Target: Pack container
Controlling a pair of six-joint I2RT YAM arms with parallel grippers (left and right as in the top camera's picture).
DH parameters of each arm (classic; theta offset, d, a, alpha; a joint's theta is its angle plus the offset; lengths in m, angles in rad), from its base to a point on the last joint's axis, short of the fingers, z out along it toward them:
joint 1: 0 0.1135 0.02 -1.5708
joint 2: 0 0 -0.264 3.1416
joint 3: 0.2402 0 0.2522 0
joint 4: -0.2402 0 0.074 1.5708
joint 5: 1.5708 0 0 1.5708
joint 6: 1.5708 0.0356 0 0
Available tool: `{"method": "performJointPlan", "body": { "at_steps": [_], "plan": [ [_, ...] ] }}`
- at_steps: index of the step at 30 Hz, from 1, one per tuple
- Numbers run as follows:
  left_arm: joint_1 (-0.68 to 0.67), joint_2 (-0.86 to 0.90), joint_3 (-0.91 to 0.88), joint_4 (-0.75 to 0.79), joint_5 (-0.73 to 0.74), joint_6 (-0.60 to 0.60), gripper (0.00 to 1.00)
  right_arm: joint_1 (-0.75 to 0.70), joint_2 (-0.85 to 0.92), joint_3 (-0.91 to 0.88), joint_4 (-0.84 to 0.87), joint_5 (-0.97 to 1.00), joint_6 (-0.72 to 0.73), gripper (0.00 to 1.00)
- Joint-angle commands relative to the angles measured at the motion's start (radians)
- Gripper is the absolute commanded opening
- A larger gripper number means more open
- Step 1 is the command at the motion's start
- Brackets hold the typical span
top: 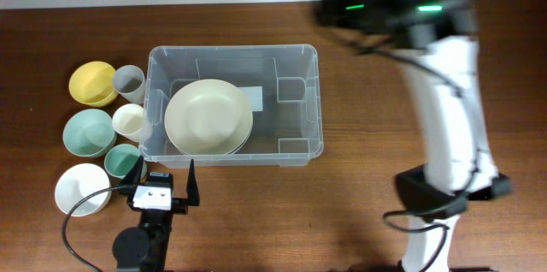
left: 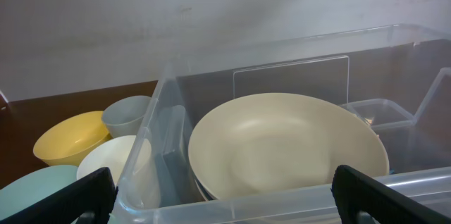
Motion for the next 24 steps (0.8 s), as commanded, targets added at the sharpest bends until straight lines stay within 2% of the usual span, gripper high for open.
{"method": "performJointPlan", "body": {
  "at_steps": [1,3,6,10,17,24],
  "plan": [
    [0.005,-0.008,-0.002,-0.008,0.000,0.013,1.00,-0.193,0.006,0.026,-0.116,0.037,0.031,0.99],
    [0.005,-0.008,-0.002,-0.008,0.000,0.013,1.00,-0.277,0.011,-0.019,-0.118,-0.059,-0.026,0.99],
    [0.005,-0.008,-0.002,-0.008,0.000,0.013,1.00,-0.388,0.011,-0.142,-0.118,-0.185,-0.026,0.99],
    [0.005,-0.008,-0.002,-0.008,0.000,0.013,1.00,-0.481,0.011,-0.391,-0.089,-0.171,-0.026,0.99],
    [0.005,-0.008,-0.002,-0.008,0.000,0.013,1.00,-0.539,0.012,-0.695,-0.014,-0.171,-0.026,0.99],
    [0.005,-0.008,-0.002,-0.008,0.000,0.013,1.00,-0.539,0.011,-0.784,0.034,-0.171,-0.026,0.99]
  ]
}}
